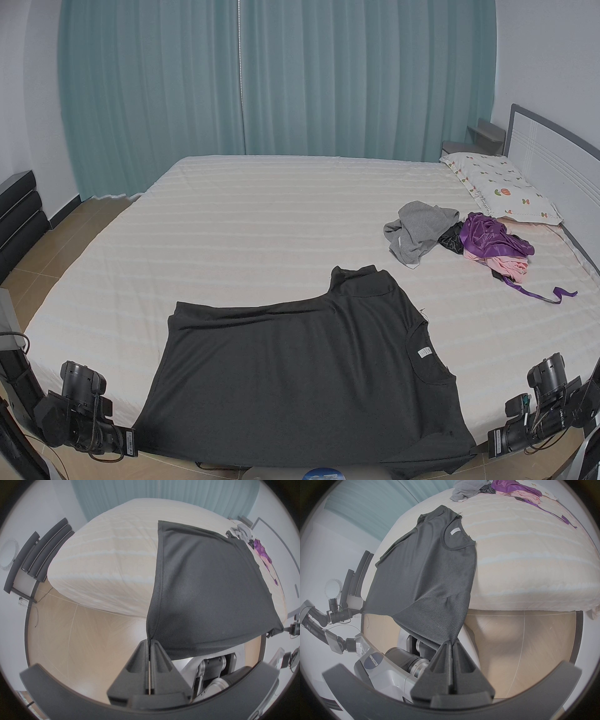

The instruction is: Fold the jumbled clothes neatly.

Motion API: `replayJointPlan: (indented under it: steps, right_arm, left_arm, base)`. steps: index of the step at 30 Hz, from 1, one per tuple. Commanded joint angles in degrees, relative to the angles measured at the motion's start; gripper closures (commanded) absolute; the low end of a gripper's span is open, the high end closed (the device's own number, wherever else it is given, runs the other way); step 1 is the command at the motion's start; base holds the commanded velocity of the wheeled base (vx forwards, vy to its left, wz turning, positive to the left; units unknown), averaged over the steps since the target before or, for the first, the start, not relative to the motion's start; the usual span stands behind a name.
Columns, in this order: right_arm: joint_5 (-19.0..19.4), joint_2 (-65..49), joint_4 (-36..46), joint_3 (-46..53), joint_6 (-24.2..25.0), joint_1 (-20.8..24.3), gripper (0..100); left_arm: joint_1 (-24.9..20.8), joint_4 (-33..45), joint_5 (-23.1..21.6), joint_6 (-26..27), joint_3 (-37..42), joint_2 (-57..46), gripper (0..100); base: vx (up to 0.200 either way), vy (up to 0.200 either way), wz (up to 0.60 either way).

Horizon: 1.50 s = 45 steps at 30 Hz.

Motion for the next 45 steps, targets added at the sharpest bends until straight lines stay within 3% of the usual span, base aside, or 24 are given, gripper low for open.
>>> replayJointPlan:
  steps: [1, 7, 12, 16, 20, 22, 24, 25, 29, 45]
  right_arm:
    - [0.0, -1.8, 0.2, 1.0, 0.0, 0.0, 100]
    - [0.0, -2.8, 2.7, 1.0, -1.4, -0.1, 100]
    - [0.0, -4.0, 2.0, 1.0, -1.3, -0.3, 100]
    - [0.2, -5.4, 0.2, 0.5, -0.9, -1.4, 100]
    - [0.2, -4.5, -1.9, -2.1, 0.5, -2.7, 100]
    - [0.3, -4.0, -2.8, -3.9, 3.5, -2.8, 100]
    - [0.3, -4.0, -3.1, -4.3, 4.4, -2.8, 100]
    - [0.2, -4.1, -4.6, -6.6, 8.0, -3.0, 100]
    - [0.1, -4.5, -6.4, -8.1, 11.0, -2.9, 100]
    - [0.1, -3.5, -8.2, -10.9, 11.0, -2.8, 100]
  left_arm:
    - [-0.1, 2.8, 0.1, 1.9, 1.0, -3.7, 100]
    - [-0.2, 8.0, 0.5, 4.0, 1.0, -6.8, 100]
    - [-0.3, 7.8, 0.7, 4.1, 0.7, -6.9, 100]
    - [0.2, 6.0, 0.6, 1.8, -1.6, -7.3, 100]
    - [-0.3, 2.4, 0.8, -6.8, -4.9, -8.0, 100]
    - [-0.3, 1.2, 1.1, -11.2, -7.0, -8.0, 100]
    - [-0.3, 1.1, 1.1, -11.8, -7.4, -8.0, 100]
    - [-0.2, 1.1, 1.1, -13.4, -8.8, -8.0, 100]
    - [0.0, 1.2, 1.4, -14.4, -9.4, -8.0, 100]
    - [-0.1, 1.2, 0.8, -14.7, -10.6, -8.1, 100]
  base:
    - [0.000, 0.000, 0.00]
    - [0.000, 0.000, 0.00]
    - [0.000, 0.000, 0.00]
    - [0.000, 0.000, 0.00]
    - [0.000, 0.000, 0.00]
    - [0.000, 0.000, 0.00]
    - [0.000, 0.000, 0.00]
    - [0.000, 0.000, 0.00]
    - [0.000, 0.000, 0.00]
    - [0.000, 0.000, 0.00]
